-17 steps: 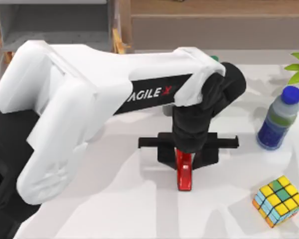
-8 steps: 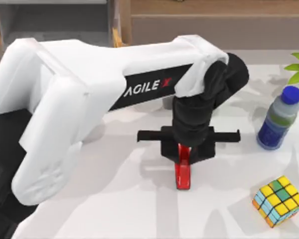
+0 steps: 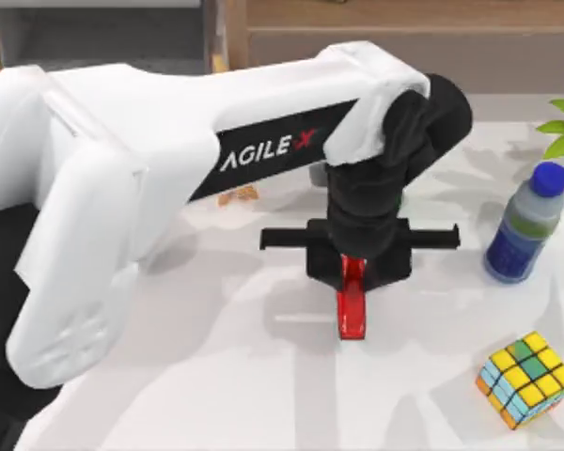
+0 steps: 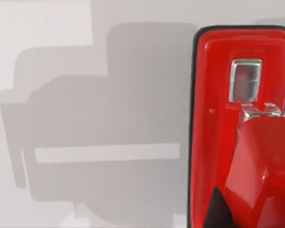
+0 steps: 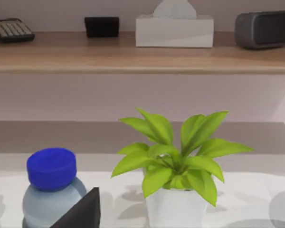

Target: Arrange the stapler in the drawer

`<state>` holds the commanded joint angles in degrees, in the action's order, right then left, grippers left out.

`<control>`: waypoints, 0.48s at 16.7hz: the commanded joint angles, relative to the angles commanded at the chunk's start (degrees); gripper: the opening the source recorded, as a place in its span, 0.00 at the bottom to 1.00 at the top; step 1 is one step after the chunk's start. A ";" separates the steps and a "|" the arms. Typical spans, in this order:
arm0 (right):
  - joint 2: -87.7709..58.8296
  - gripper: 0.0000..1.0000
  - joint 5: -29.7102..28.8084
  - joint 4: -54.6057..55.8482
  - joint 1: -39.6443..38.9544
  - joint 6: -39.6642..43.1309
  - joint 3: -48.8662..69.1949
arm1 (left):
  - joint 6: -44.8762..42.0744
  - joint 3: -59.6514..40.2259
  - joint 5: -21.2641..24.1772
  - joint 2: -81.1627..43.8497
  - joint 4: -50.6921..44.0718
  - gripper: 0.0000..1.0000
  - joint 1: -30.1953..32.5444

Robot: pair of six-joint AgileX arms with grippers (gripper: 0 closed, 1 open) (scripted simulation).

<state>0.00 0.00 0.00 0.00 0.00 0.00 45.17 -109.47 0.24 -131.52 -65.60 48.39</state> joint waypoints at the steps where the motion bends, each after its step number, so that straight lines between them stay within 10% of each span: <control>1: 0.00 1.00 0.00 0.00 0.00 0.00 0.00 | -1.11 -1.46 0.13 1.05 -0.18 0.00 -0.73; 8: 0.00 1.00 0.00 0.00 0.00 0.00 0.00 | -17.43 -17.35 -0.03 7.78 -4.21 0.00 -12.59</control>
<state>0.00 0.00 0.00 0.00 0.00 0.00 27.74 -126.82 0.22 -123.74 -69.81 35.80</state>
